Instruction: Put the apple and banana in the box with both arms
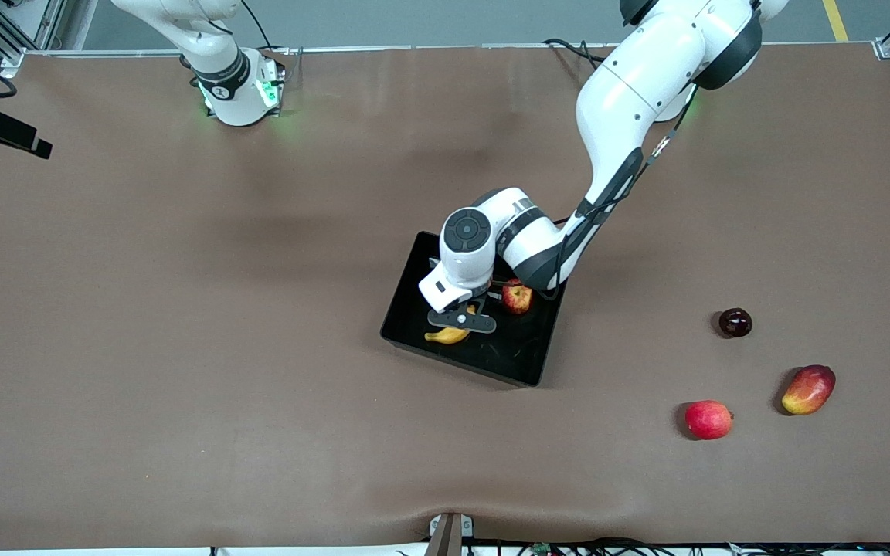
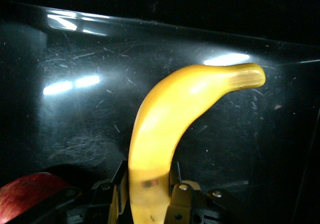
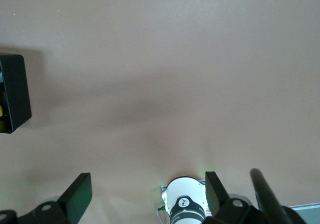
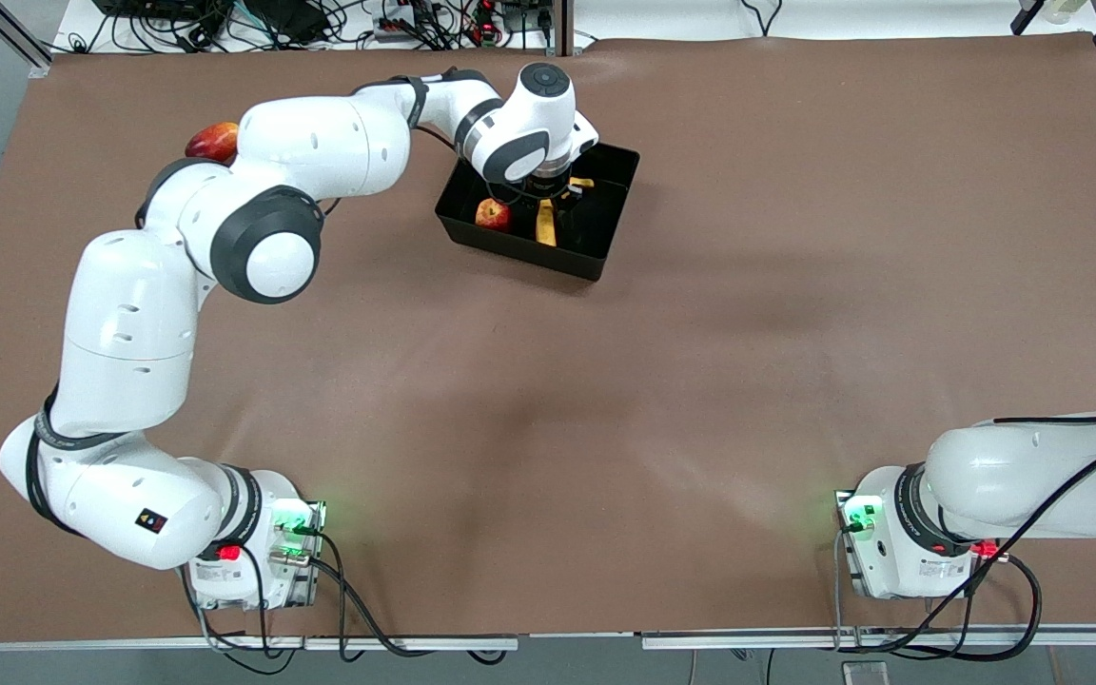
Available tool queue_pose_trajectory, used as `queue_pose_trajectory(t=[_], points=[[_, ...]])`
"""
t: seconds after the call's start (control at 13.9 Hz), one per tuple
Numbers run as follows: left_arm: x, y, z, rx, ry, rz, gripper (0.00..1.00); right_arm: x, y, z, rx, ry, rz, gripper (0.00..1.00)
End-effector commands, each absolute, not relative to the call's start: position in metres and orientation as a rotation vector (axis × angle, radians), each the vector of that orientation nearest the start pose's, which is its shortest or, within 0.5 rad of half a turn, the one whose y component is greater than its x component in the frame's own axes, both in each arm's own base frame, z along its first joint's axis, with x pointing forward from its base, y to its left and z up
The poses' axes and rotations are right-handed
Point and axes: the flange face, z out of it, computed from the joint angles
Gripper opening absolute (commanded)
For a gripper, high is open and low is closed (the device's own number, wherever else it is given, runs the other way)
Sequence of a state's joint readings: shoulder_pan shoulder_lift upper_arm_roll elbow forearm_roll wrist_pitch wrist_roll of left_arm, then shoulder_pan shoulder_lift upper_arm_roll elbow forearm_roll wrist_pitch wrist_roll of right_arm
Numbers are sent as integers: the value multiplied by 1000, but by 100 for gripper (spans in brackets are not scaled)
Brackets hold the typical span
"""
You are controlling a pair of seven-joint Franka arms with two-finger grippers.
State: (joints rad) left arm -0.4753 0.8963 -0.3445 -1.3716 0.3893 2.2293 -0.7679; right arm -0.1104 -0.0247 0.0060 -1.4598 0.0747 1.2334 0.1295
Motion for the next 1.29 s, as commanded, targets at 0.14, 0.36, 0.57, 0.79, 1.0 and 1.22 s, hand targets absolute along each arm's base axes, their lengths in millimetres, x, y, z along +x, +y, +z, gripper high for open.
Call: queue_pose_trajectory(t=[0.14,0.36,0.57,0.79,1.0,1.22], points=[[561,-492,236,-3125,246,-181,100,500,-52,664,-3018,339,305,100],[576,-473,304,-3110,198,-233,100,500,-52,664,-3017,341,308,100],[603,-421,393,-3098,129,-319,100,500,-52,664,-3017,339,308,100],[617,-356,459,-3114,-54,-268,100,500,-52,664,-3017,341,305,100],[623,-296,506,-3061,-178,-251,100,500,-52,665,-3018,339,303,100],[625,-239,543,-3032,-114,-228,100,500,-52,665,-3018,339,303,100]])
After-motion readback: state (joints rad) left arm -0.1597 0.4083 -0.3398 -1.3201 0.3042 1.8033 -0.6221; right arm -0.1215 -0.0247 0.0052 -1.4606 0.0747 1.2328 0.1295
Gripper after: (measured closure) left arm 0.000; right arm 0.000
